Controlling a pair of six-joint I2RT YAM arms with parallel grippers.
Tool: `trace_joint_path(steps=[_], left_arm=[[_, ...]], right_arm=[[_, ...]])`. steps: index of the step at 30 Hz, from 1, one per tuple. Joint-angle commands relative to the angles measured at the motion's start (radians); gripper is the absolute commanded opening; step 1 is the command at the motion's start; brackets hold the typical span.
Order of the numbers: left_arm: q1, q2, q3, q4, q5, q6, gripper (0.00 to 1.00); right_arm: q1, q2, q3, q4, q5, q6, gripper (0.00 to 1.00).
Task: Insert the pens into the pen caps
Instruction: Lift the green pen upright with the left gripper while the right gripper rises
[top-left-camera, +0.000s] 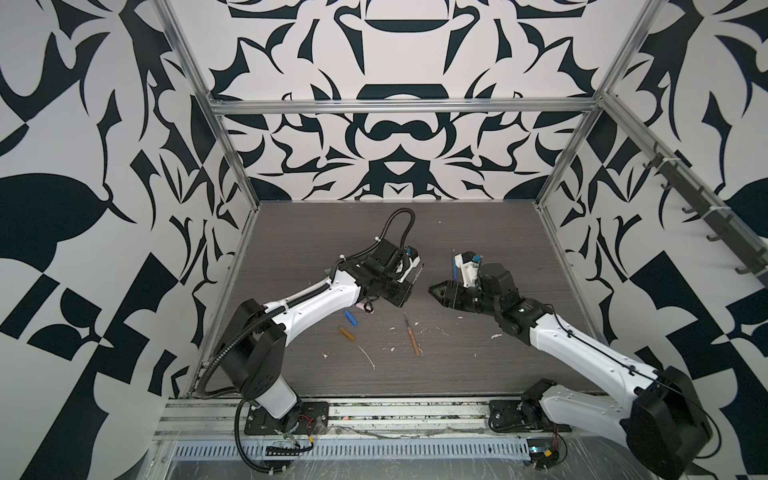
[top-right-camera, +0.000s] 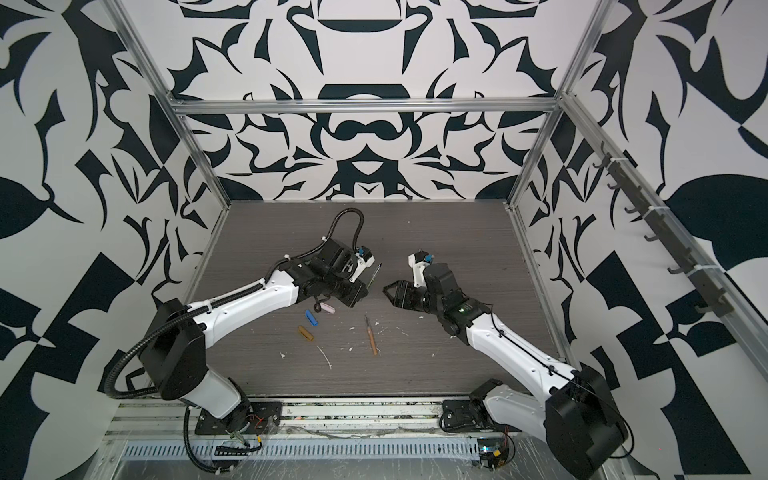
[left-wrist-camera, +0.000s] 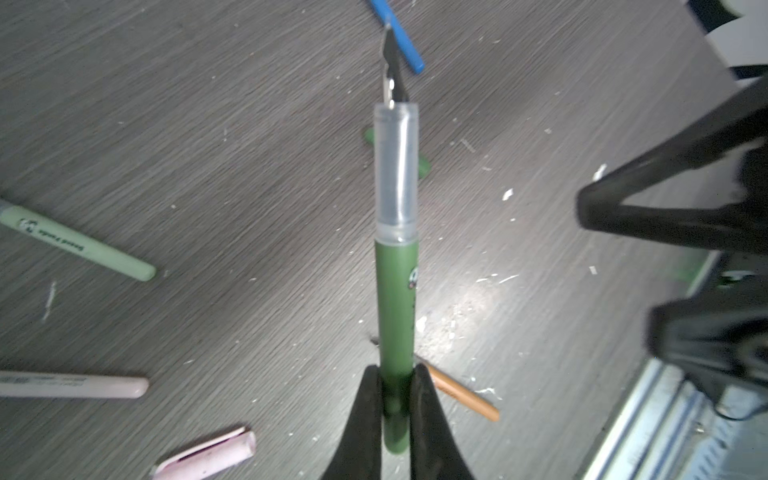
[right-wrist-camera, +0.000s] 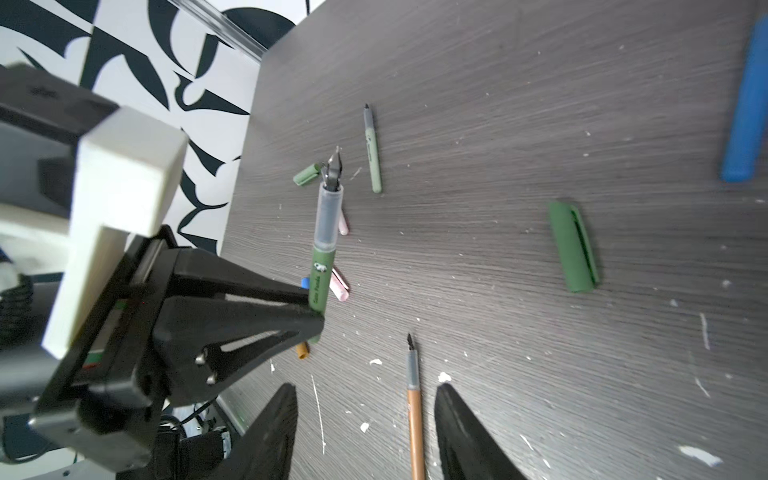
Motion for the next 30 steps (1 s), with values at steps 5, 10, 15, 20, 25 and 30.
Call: trace_joint_path(steps=[5,10,15,20,25,30], left_arm=[[-0.002,-0.046,-0.041,0.064,0.137,-0.059,0.05],[-0.001,-0.077,-0.043,0.069,0.163,-0.07,0.05],[-0.001,-0.087,-0.04,0.074,0.182,-0.077,0.05],[-0.002,-0.08,-0.039,0.086,0.207,-0.077,0.04],[-0.001,-0.08,-0.05,0.106,0.226,-0.082,0.04],[0.001,-0.087,-0.09,0.19,0.262,-0.109,0.31]], right_arm=[[-0.004,0.037,0.072,0.129,-0.04,0.041,0.57],[-0.004,0.101,0.118,0.114,-0.038,0.057,0.51],[-0.002,0.138,0.108,0.194,-0.074,0.096,0.41],[-0.003,0.154,0.117,0.206,-0.1,0.095,0.26],[-0.002,0.156,0.109,0.232,-0.12,0.107,0.12],[-0.002,0.132,0.095,0.228,-0.108,0.106,0.04]])
